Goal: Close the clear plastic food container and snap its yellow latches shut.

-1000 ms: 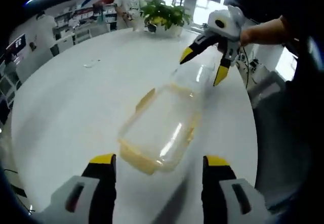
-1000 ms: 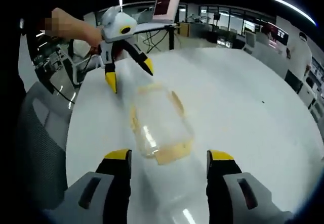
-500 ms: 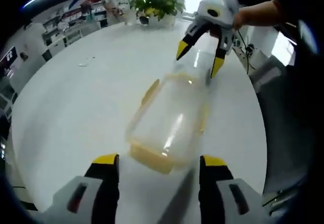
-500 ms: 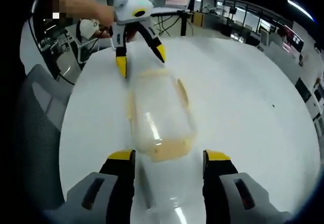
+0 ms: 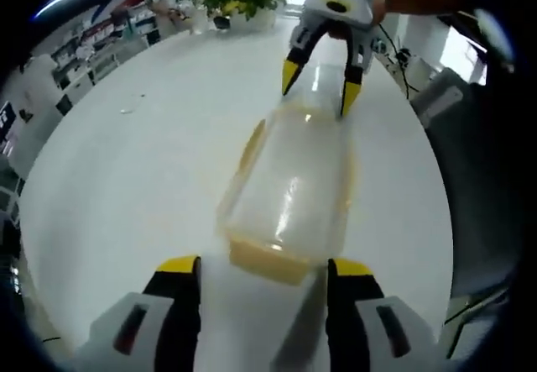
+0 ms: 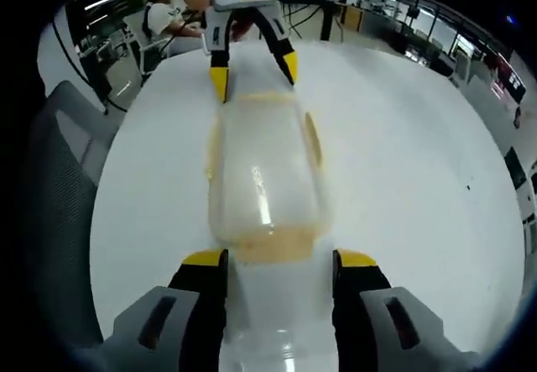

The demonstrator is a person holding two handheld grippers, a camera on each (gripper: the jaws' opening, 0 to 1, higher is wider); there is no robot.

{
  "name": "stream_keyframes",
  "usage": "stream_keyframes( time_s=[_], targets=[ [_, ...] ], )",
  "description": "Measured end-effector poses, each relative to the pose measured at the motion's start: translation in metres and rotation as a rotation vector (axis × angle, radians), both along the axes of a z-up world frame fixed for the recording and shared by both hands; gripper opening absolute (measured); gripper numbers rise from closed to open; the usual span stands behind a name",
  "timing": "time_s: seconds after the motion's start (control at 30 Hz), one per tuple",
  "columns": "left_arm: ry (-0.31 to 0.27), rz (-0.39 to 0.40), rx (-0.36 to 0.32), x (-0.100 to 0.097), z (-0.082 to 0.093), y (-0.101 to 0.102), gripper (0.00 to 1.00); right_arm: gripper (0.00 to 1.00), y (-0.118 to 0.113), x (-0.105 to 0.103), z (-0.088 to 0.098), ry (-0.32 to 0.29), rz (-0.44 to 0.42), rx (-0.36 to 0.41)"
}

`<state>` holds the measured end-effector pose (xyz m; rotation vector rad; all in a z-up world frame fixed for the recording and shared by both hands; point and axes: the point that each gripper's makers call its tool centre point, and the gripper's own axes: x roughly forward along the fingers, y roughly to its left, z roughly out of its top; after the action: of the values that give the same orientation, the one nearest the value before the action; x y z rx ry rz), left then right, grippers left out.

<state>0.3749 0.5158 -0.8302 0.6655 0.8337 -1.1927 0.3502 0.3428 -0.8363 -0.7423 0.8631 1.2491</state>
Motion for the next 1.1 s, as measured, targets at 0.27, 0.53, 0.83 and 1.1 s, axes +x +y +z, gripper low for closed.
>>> stream_keyframes(
  time_s=[0.27,0.53,0.83,1.1],
  targets=[
    [0.066,-0.087,0.025,-0.008,-0.003,-0.004,0.46,0.43,0.0,0.001,-0.004,0.001,0.054,-0.043],
    [0.018,-0.257,0.147,-0.016,-0.012,-0.006,0.42,0.4,0.002,0.0,-0.01,-0.013,0.122,-0.12],
    [0.025,-0.269,0.155,-0.012,-0.015,-0.009,0.34,0.36,0.001,0.001,-0.014,0.01,0.149,-0.211],
    [0.025,-0.238,0.175,-0.011,-0.017,-0.011,0.34,0.36,0.002,0.002,-0.016,0.037,0.133,-0.299]
  ],
)
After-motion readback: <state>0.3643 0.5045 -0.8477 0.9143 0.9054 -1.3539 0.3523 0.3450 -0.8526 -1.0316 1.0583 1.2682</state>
